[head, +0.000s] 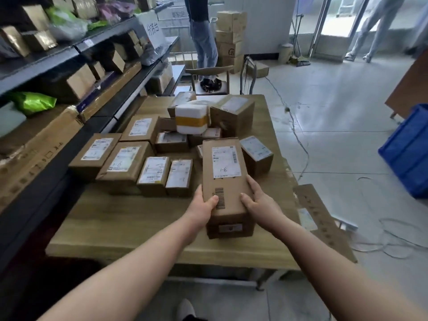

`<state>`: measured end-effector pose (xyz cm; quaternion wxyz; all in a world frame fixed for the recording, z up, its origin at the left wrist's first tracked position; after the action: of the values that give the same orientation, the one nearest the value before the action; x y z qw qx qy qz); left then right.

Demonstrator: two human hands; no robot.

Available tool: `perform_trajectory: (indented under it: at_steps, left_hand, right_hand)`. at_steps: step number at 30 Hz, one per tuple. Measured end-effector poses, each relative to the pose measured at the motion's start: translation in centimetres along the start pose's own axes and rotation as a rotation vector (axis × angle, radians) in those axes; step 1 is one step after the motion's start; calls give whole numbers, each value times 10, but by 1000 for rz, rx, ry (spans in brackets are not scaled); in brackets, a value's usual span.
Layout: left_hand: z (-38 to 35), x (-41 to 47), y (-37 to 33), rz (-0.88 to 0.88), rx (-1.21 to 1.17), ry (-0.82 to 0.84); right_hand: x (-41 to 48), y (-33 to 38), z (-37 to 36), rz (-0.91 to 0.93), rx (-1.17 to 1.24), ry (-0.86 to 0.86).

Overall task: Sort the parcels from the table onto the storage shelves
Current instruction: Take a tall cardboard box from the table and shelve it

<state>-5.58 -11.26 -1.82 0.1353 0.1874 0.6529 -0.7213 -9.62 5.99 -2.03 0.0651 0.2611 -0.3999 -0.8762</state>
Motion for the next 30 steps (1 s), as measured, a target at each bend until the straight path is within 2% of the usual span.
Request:
perform_trajectory:
  at_steps: [6, 12, 16, 21, 26, 30]
  left_hand:
    - [-15, -23, 43, 113, 34, -64]
    - [-19, -28, 63, 170, 47, -129]
    - [-6, -17, 55, 170, 152, -147]
    - [0, -7, 50, 207, 134, -11]
    - [8, -2, 57, 239, 61, 97]
    - [13, 6, 64, 246, -6, 140]
  right_hand:
    - [-17, -33, -33, -83, -17, 114]
    - [-24, -42, -48, -84, -65, 121]
    - [-13, -30, -37, -58, -105, 105]
    - [4, -15, -37, -47, -36, 64]
    - [7, -23, -54, -93, 242, 99]
    - [10, -29, -53, -79, 222, 100]
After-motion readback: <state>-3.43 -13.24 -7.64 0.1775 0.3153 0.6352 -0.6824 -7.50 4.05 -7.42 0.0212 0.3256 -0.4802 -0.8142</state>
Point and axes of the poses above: each hand's wrist, its own x-axis towards the middle knuckle, its own z-axis out of the back of the hand, y = z × x, the point moved 4 cm from there along x, towards the middle knuckle, and after that the axes turned 11 degrees about y, right-handed, at the moved point
